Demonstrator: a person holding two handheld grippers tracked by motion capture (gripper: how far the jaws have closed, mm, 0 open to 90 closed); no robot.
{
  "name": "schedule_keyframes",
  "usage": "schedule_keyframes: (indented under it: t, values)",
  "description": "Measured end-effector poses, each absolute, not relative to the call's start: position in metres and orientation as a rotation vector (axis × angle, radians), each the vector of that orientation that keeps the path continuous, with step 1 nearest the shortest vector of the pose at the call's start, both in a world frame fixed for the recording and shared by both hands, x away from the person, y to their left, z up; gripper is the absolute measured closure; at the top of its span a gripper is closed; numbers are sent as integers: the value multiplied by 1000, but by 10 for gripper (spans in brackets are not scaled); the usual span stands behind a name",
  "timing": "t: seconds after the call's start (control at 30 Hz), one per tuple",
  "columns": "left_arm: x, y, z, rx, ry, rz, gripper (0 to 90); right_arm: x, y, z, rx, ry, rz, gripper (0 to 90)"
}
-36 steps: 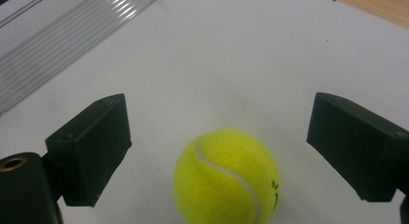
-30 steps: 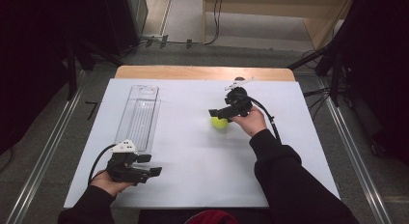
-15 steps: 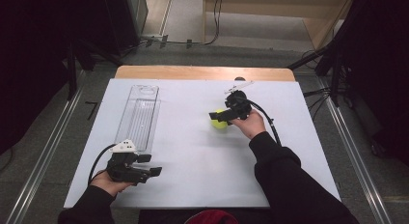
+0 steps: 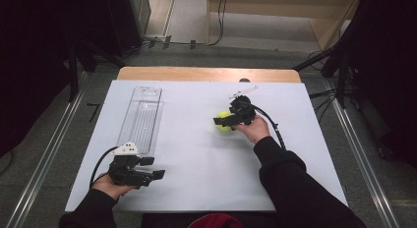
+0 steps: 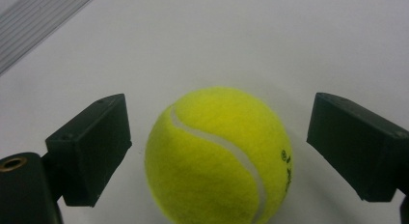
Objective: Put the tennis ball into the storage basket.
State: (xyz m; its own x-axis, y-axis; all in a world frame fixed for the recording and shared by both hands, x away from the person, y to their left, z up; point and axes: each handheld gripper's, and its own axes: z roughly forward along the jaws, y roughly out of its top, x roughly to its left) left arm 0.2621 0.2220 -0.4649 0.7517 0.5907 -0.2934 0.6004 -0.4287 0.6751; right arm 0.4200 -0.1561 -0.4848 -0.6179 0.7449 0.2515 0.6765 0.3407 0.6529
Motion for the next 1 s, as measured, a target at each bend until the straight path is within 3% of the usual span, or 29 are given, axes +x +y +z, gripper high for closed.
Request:
schedule_keyframes:
  t: [0.77, 0.83, 1.0]
  values:
    - [262, 222, -464, 2134, 889, -16, 296, 416, -149, -504, 1344, 2518, 1067, 66]
    - [262, 222, -464, 2135, 889, -15, 296, 415, -149, -504, 1338, 2518, 1064, 151]
    - [262, 222, -464, 2134, 889, -15, 296, 414, -149, -504, 1319, 2519, 1073, 224]
